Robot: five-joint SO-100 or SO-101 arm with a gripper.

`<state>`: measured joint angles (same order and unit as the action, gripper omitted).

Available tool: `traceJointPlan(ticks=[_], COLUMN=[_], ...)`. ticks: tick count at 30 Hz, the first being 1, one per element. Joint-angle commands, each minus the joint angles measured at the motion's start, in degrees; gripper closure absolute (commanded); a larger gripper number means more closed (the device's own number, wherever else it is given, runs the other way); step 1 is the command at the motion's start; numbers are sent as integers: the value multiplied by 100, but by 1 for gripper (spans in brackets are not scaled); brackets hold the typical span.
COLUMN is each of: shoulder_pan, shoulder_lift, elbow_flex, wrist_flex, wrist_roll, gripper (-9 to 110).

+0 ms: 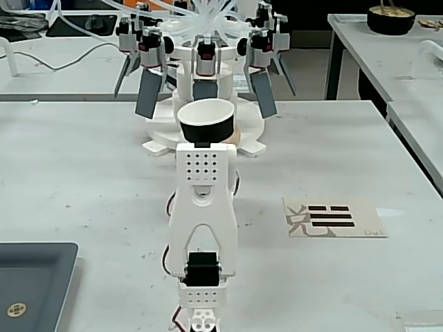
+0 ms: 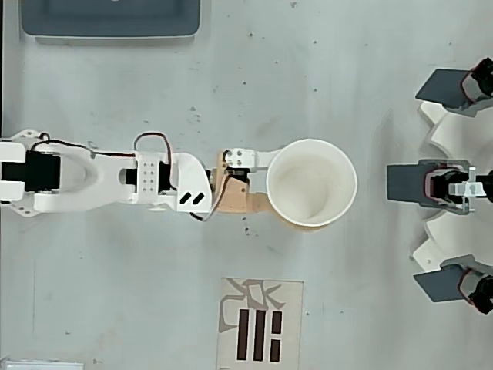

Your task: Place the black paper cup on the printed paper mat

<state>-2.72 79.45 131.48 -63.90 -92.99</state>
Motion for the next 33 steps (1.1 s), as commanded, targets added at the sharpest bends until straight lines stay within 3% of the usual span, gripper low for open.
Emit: traceJointPlan(ticks=[1,33], shoulder_pan=[-9,97], shoulder_lift=[729,4236], elbow_flex=[167,4351], wrist_flex=[-202,-791], wrist_roll=[185,650], gripper=[92,93])
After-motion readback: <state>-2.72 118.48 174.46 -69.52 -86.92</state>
